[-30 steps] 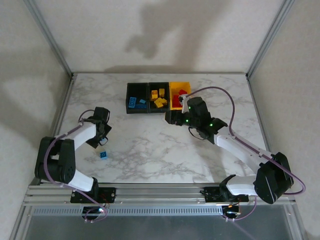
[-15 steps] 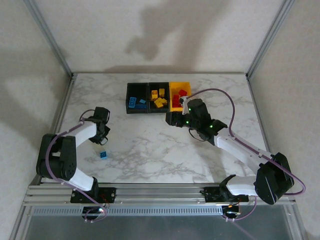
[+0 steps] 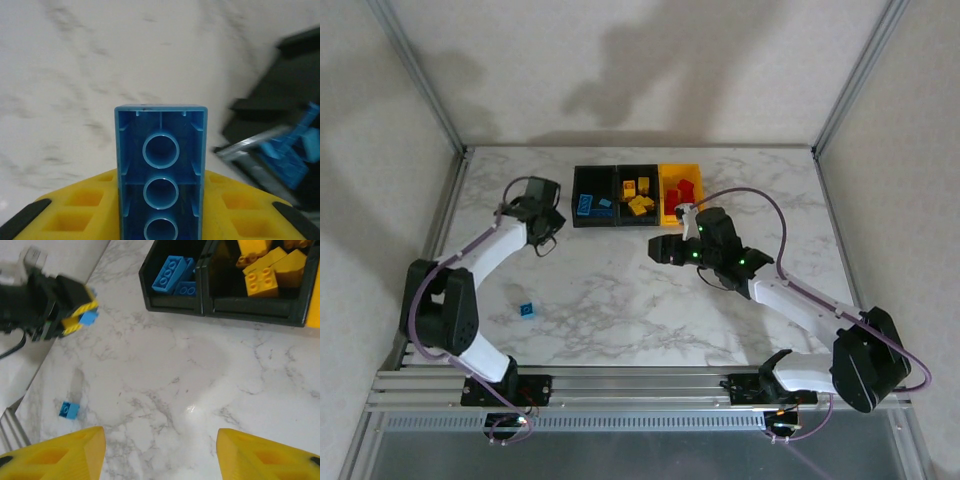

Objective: Sort the legos into containers by color
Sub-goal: Place the lego in the container.

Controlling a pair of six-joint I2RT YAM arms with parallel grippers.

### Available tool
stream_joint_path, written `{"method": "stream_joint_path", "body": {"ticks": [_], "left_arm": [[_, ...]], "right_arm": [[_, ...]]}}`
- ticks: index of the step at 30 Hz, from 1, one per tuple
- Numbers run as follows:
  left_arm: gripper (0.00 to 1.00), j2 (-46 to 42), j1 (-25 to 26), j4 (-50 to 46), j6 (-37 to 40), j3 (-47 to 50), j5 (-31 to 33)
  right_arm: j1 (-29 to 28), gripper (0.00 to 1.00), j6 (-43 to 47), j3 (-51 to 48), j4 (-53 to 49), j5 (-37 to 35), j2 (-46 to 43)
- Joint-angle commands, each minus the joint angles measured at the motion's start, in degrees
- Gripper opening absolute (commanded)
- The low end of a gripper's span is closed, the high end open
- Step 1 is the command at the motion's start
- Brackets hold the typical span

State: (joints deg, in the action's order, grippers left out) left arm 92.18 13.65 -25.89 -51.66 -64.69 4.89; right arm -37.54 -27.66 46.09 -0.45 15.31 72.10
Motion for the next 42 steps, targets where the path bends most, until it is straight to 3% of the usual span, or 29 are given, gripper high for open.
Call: {"method": "stream_joint_path", "body": {"ticks": [1, 7, 26, 35, 42], "left_arm": [[0.34, 4.0, 3.3, -2.2, 3.6, -7.2, -0.9], [0.34, 12.0, 6.5, -2.6, 8.0, -18.1, -3.6], [0.41, 34.8, 6.1, -8.0, 11.8, -41.8, -6.0], [0.50, 33.8, 6.2, -9.0, 11.9, -42.4, -4.8], [0.60, 23.2, 6.8, -8.6, 12.4, -36.2, -4.4]], "right_arm": [[-0.6, 0.60, -0.6, -1.0, 3.4, 2.0, -1.8], [-0.9, 0.60, -1.4, -1.9, 5.1, 2.3, -2.2], [-1.4, 0.60, -1.4, 0.7, 4.1, 0.8, 0.6], [-1.4, 0.60, -0.7, 1.6, 3.0, 0.2, 0.5], [-1.5, 0.60, 0.0, 1.7, 3.2, 0.0, 0.4]]}}
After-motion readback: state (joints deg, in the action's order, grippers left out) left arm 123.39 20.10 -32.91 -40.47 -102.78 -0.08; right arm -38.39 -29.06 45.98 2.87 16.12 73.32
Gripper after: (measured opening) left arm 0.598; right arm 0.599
